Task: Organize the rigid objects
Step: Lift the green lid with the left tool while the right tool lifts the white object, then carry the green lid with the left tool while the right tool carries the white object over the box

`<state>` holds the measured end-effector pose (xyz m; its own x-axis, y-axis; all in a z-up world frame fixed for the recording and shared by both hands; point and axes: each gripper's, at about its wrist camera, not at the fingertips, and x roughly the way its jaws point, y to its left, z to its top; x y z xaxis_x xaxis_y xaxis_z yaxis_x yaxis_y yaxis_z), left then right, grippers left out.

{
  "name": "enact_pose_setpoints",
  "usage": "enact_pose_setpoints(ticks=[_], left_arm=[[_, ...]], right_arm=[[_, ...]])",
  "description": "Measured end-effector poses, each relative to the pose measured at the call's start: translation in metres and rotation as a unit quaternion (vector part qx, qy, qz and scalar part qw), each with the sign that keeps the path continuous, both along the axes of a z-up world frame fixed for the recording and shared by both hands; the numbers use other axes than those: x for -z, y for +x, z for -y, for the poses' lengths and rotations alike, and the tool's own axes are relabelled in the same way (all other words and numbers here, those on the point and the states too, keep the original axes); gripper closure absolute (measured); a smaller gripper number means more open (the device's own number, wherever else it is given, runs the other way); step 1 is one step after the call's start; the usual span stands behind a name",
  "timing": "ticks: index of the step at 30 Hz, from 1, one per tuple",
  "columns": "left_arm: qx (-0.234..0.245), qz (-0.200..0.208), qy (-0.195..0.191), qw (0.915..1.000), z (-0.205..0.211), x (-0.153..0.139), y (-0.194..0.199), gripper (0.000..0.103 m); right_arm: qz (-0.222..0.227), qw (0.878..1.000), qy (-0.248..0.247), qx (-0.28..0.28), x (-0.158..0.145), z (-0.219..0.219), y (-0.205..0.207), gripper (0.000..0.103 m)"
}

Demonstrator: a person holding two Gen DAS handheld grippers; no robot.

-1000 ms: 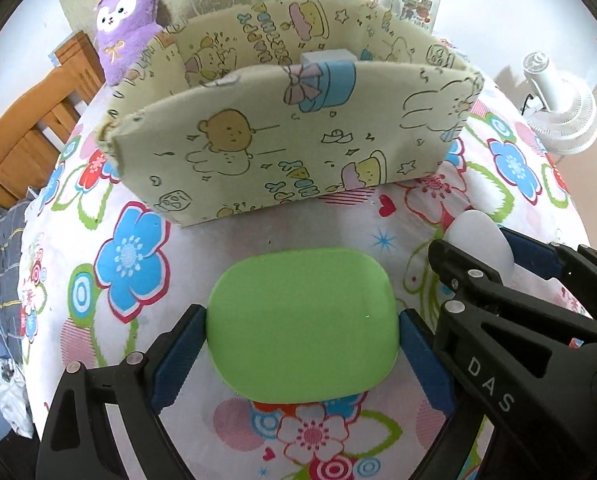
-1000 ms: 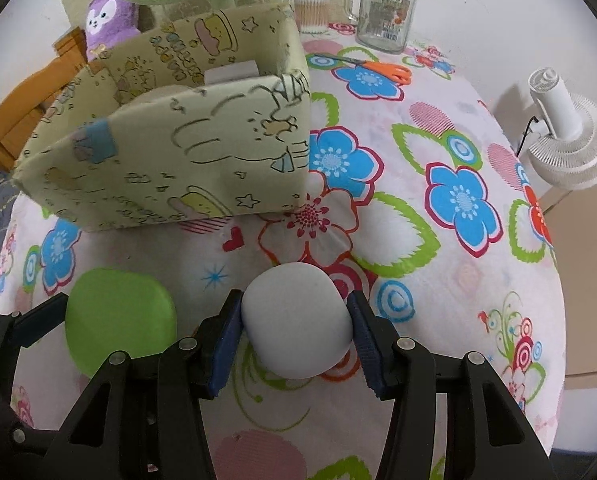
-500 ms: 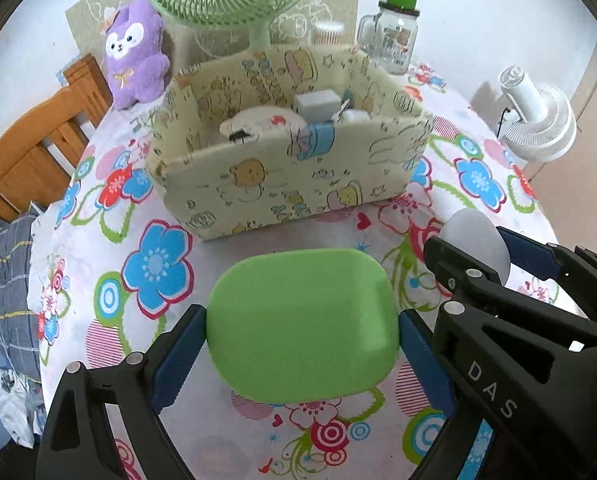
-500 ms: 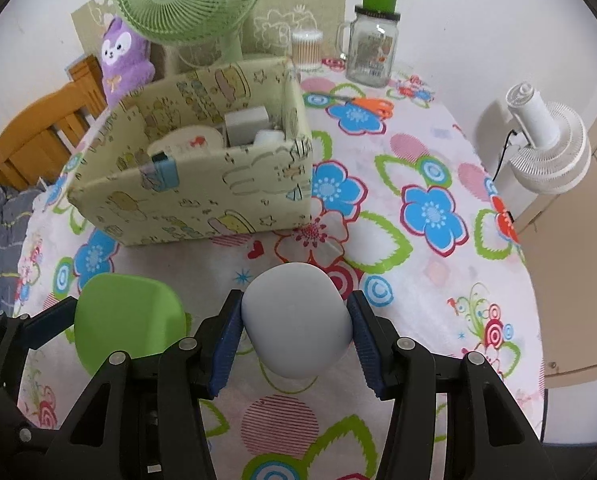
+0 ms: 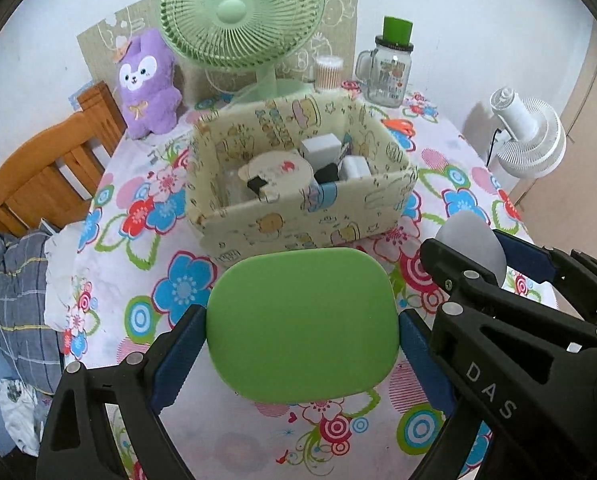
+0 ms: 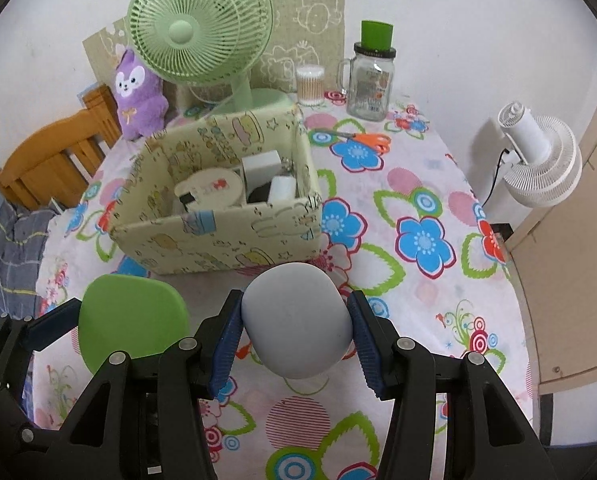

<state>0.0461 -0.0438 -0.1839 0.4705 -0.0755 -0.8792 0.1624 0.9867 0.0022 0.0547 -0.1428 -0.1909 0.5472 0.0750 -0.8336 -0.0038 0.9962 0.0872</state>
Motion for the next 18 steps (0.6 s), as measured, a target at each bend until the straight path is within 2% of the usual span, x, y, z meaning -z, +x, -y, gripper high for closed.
enact_pose_setpoints(ticks=[18], left_arm=[[0.013,0.038,-0.002,0.9992,-0.001,-0.043,0.007,0.008]], right_arm=[[0.024,1.000,0.005,0.010,-0.041,0.000,0.002,0.048]])
